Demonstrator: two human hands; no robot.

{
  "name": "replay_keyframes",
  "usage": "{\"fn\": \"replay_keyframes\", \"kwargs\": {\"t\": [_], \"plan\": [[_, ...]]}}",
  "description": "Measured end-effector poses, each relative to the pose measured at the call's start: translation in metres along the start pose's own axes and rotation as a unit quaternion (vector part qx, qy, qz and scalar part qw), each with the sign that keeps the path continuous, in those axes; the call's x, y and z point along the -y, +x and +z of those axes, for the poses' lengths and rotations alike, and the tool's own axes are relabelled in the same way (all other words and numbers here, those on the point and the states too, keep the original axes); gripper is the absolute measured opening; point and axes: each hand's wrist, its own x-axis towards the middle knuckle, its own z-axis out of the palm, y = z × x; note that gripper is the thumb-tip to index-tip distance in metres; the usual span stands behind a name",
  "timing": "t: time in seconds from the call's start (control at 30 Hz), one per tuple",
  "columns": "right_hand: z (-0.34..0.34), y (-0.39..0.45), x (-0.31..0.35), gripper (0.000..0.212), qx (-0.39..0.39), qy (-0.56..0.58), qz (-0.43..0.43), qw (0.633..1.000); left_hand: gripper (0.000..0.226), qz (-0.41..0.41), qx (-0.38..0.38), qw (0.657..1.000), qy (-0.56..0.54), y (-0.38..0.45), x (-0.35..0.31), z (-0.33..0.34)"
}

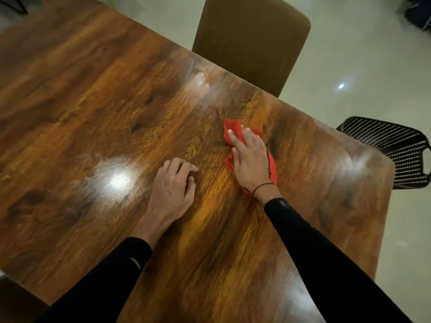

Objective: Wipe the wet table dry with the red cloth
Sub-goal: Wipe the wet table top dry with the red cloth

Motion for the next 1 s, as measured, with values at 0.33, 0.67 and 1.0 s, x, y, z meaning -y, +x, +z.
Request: {"fn": "replay_keyframes", "kwargs": {"t": [0.33, 0.67, 1.0], "plan": [[-0.018, -0.003, -0.055, 0.05, -0.01, -0.015, 0.016, 1.0, 0.024, 0.0, -0.008, 1.0, -0.006, 0.034, -0.005, 0.021], [-0.016, 0.104, -0.032, 0.05, 0.015, -0.019, -0.012, 1.0, 0.02, -0.001, -0.004, 1.0, -0.029, 0.068, -0.011, 0.033], [-0.031, 0.131, -0.089, 0.049, -0.024, -0.002, 0.083, 0.996, 0.019, 0.019, 0.0, 0.999, -0.038, 0.111, 0.0, 0.033]]}}
